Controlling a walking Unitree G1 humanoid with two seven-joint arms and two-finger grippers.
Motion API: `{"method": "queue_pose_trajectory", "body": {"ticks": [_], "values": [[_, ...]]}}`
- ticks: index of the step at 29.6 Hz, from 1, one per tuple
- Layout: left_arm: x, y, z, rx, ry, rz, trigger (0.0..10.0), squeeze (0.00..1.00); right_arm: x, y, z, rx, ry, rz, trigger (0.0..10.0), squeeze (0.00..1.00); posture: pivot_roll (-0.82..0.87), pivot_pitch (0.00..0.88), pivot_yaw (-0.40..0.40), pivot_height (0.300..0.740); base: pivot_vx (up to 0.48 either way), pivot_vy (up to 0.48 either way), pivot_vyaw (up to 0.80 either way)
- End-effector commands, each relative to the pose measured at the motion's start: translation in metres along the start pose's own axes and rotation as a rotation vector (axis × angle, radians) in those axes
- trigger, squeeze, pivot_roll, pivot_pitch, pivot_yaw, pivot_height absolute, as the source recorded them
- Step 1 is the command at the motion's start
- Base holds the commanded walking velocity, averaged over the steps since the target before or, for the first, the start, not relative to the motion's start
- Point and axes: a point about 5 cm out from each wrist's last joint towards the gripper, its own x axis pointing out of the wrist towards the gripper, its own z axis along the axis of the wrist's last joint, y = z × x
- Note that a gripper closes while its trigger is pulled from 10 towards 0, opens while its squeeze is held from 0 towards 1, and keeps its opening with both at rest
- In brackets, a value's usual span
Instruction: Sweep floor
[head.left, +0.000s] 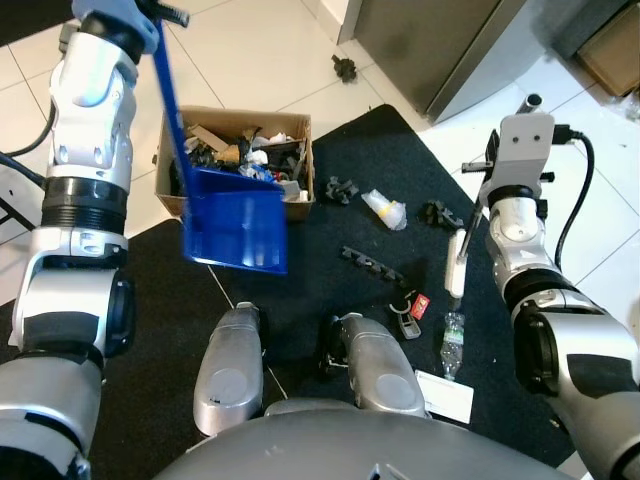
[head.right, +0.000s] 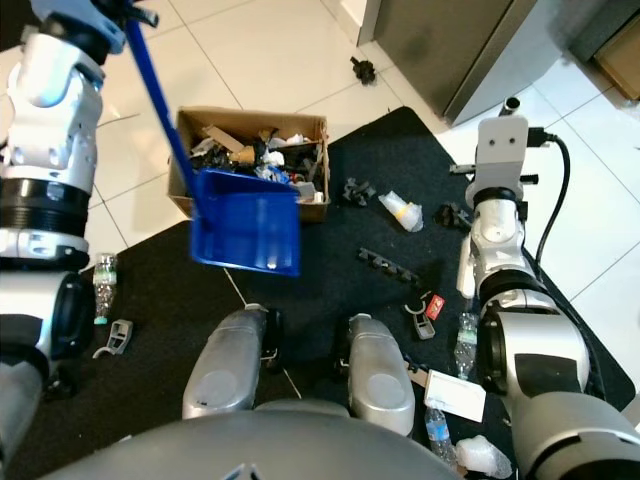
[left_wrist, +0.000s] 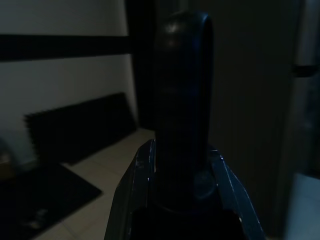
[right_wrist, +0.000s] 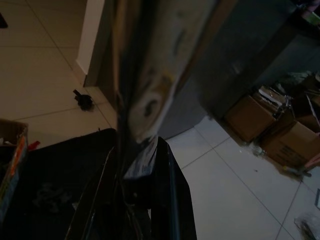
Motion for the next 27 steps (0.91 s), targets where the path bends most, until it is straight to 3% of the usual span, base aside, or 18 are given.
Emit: {"method": "queue_pose_trajectory", "body": {"ticks": [1,7,9,10,12,15,17,22,24,27], "values": [[-0.004,-0.013,-0.001,-0.056,0.020,-0.035,10.0,0.00,0.003,0.001,0.006,0.026,-0.022,-0.010,10.0,0.00,0.20,0.031,-0.061,0.740,0.000,0.000,0.00],[-0.024,-0.027,-0.021,-0.131,0.100,0.001,10.0,0.00,0.005,0.011,0.008,0.065,-0.008,0.006,10.0,0.00,0.21,0.023,-0.068,0.740,0.000,0.000,0.00],[-0.033,-0.044,-0.032,-0.116,0.142,-0.027,10.0,0.00,0.004,0.014,0.007,0.074,0.010,0.008,10.0,0.00,0.20,0.019,-0.070,0.740,0.000,0.000,0.00],[-0.033,-0.044,-0.032,-0.116,0.142,-0.027,10.0,0.00,0.004,0.014,0.007,0.074,0.010,0.008,10.0,0.00,0.20,0.019,-0.070,0.740,0.000,0.000,0.00],[-0.045,-0.064,-0.044,-0.086,0.183,-0.072,10.0,0.00,0.004,0.014,0.005,0.115,0.032,-0.010,10.0,0.00,0.20,0.013,-0.069,0.740,0.000,0.000,0.00],[-0.053,-0.074,-0.055,-0.035,0.212,-0.075,10.0,0.00,0.005,0.014,0.005,0.147,0.037,-0.023,10.0,0.00,0.19,0.007,-0.070,0.740,0.000,0.000,0.00],[-0.055,-0.075,-0.058,-0.016,0.219,-0.071,10.0,0.00,0.005,0.013,0.006,0.154,0.035,-0.026,10.0,0.00,0.19,0.007,-0.070,0.740,0.000,0.000,0.00],[-0.060,-0.080,-0.066,-0.066,0.249,-0.030,10.0,0.00,0.005,0.011,0.005,0.216,0.049,-0.047,10.0,0.00,0.18,0.000,-0.066,0.740,0.000,0.000,0.00],[-0.065,-0.081,-0.075,-0.047,0.290,-0.002,10.0,0.00,0.006,0.008,0.004,0.332,0.065,-0.089,10.0,0.00,0.17,0.000,-0.061,0.740,0.000,0.000,0.00],[-0.068,-0.080,-0.081,-0.052,0.315,0.024,10.0,0.00,0.005,0.008,0.003,0.393,0.073,-0.108,10.0,0.00,0.16,0.000,-0.058,0.740,0.000,0.000,0.00]]}}
